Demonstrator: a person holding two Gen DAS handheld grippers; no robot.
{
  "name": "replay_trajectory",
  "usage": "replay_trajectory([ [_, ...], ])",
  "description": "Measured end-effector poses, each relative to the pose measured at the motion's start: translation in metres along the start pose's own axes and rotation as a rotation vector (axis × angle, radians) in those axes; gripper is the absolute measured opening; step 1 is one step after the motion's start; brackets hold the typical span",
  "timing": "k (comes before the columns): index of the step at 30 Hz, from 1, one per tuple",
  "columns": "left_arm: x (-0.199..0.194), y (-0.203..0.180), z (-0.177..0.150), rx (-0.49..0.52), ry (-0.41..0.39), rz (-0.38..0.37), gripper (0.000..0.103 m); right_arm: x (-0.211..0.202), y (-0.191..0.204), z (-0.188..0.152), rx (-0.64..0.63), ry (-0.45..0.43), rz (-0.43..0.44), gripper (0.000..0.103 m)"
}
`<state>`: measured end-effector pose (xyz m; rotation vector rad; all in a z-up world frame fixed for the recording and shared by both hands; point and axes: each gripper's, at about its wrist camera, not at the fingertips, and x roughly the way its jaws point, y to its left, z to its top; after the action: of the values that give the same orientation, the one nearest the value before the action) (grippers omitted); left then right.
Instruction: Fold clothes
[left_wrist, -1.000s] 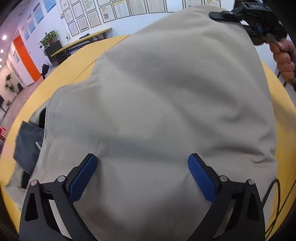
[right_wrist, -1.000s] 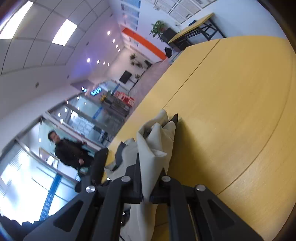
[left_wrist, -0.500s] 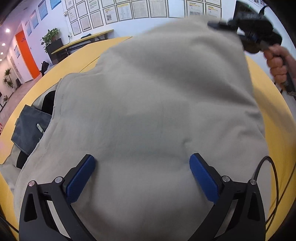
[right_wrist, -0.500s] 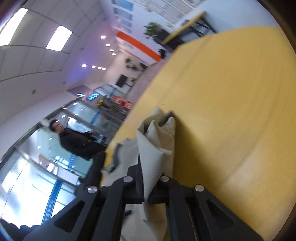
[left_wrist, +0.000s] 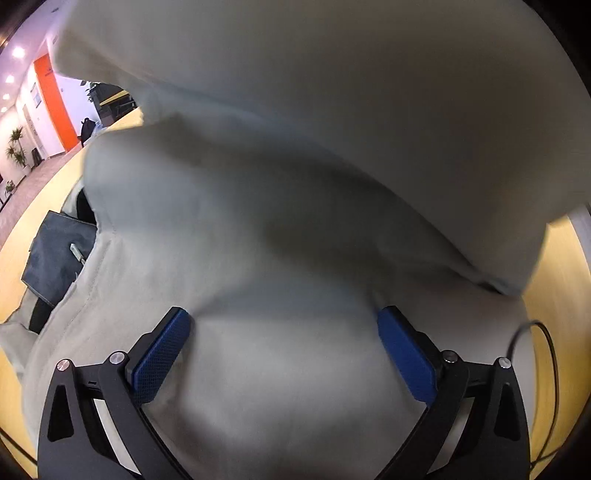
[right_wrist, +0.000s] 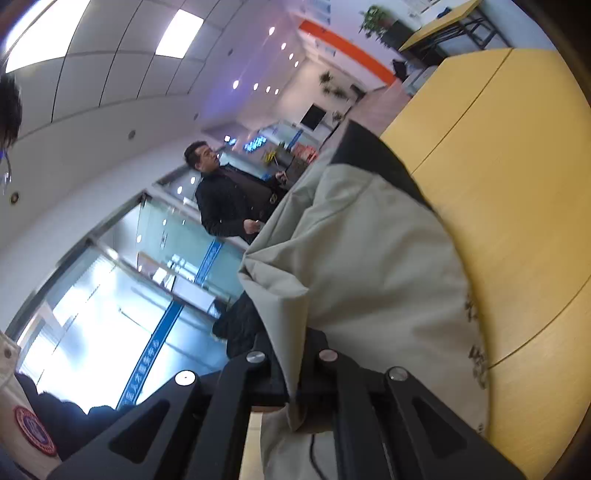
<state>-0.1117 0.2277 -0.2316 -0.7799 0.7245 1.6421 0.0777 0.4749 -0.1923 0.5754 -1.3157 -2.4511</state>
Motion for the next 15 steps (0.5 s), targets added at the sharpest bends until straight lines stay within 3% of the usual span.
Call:
replay_trajectory([
  [5,-0.005,0.004,-0.012,-0.002,0.004,-0.007,0.103,-0.007,-0.019,0.024,0.057,-0.044,0.051,0.002],
  [11,0.008,-0.001,0.01,-0.042,-0.028,0.001,0.101,0.002,-0.023,0.03,0.116,-0.063,0.096,0.002],
  [13,-0.006,-0.002,0.016,0.0,-0.077,-0.01,0.093,0.005,-0.023,0.032,0.134,-0.071,0.105,0.002],
  [15,-0.026,-0.001,0.024,0.07,-0.173,-0.006,0.093,0.001,-0.032,0.036,0.148,-0.088,0.1,0.001],
])
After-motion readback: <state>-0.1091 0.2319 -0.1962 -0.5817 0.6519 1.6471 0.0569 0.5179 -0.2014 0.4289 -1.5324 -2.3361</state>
